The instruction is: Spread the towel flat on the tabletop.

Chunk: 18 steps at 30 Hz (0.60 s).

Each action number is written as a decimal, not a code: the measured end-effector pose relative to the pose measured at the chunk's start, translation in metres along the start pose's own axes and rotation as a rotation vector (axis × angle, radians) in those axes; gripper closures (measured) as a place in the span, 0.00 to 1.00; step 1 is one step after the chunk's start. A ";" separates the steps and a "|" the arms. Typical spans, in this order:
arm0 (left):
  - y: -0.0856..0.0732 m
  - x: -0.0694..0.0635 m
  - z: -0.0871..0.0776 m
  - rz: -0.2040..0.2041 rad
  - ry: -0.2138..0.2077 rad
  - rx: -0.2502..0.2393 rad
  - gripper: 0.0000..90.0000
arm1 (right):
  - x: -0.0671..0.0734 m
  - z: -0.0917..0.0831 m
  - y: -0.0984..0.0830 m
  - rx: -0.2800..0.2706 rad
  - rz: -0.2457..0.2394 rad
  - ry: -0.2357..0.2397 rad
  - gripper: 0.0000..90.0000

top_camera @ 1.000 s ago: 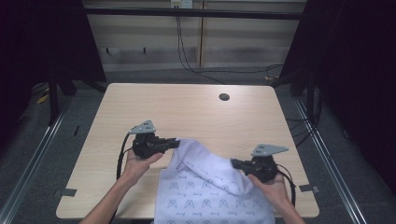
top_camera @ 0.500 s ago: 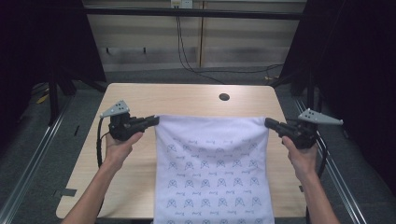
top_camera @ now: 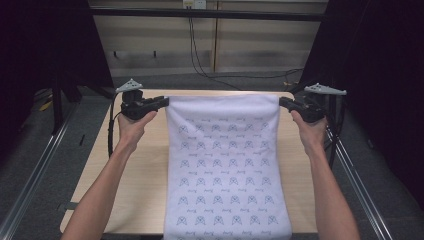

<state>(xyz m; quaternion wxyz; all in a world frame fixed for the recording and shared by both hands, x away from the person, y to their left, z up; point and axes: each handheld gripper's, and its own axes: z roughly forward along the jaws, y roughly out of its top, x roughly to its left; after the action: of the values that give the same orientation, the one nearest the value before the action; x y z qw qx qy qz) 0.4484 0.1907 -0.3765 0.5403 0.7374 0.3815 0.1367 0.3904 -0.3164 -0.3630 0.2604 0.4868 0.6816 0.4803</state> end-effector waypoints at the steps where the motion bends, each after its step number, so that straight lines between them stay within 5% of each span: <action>1: -0.004 0.002 0.001 0.004 0.003 0.013 0.76 | -0.003 0.007 -0.010 0.017 0.026 -0.007 0.78; 4: -0.019 0.012 -0.002 -0.028 -0.008 0.027 0.75 | -0.004 0.008 -0.023 0.017 0.040 0.016 0.77; 8: -0.042 0.011 -0.005 -0.016 -0.029 0.098 0.77 | 0.007 0.001 -0.049 0.062 0.006 0.081 0.76; 15: -0.089 -0.031 -0.020 0.036 -0.187 0.157 0.78 | 0.033 -0.023 -0.082 0.140 -0.052 0.180 0.74; 16: -0.097 -0.038 -0.021 0.042 -0.214 0.173 0.84 | 0.043 -0.028 -0.100 0.191 -0.059 0.238 0.75; 18: -0.112 -0.050 -0.020 0.076 -0.263 0.216 0.91 | 0.051 -0.027 -0.117 0.253 -0.087 0.251 0.76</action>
<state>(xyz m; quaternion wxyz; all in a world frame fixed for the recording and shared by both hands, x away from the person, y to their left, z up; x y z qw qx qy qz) 0.3560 0.1826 -0.4589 0.4978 0.8166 0.2916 0.0176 0.2995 -0.2880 -0.4521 0.1304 0.4219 0.7842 0.4359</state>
